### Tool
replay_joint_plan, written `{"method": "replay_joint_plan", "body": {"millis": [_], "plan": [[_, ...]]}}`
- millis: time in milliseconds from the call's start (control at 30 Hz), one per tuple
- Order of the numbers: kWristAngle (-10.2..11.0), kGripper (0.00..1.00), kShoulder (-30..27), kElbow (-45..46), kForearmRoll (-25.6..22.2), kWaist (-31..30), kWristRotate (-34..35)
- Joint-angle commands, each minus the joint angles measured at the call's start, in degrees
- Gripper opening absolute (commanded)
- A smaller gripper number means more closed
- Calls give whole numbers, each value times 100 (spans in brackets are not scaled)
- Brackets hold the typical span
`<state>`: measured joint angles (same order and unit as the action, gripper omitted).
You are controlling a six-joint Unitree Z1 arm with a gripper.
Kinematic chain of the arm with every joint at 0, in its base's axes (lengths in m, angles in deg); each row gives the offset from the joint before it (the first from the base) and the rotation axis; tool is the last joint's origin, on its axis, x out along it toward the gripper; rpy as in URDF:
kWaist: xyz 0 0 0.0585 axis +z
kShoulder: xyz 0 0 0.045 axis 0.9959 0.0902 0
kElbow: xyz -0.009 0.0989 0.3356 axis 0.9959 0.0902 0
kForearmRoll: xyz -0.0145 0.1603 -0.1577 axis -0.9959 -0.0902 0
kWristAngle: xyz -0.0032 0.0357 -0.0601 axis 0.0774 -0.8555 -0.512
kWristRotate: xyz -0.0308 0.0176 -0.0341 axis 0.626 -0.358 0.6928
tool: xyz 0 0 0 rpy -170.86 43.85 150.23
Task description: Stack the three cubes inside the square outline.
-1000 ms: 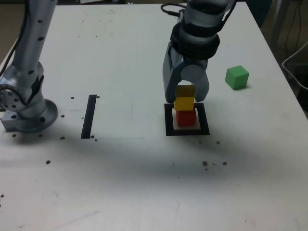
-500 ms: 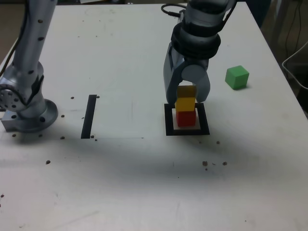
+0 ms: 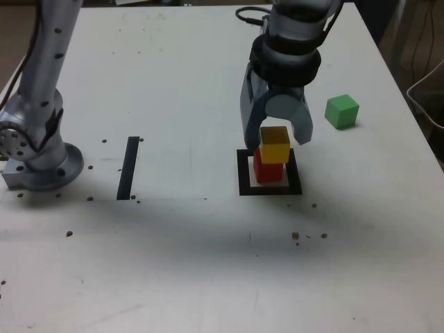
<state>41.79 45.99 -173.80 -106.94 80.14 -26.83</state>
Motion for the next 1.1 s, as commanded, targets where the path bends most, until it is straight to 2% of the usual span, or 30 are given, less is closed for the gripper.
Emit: {"method": "replay_joint_plan", "body": {"millis": [0,500,900,1067], "plan": [[15,99,-35,16,-29,-6,-6],[25,99,-176,38,-127,-6,-233],[110,99,-297,-215,-571,94,-468],[149,99,-321,-309,-615,169,-754]]}}
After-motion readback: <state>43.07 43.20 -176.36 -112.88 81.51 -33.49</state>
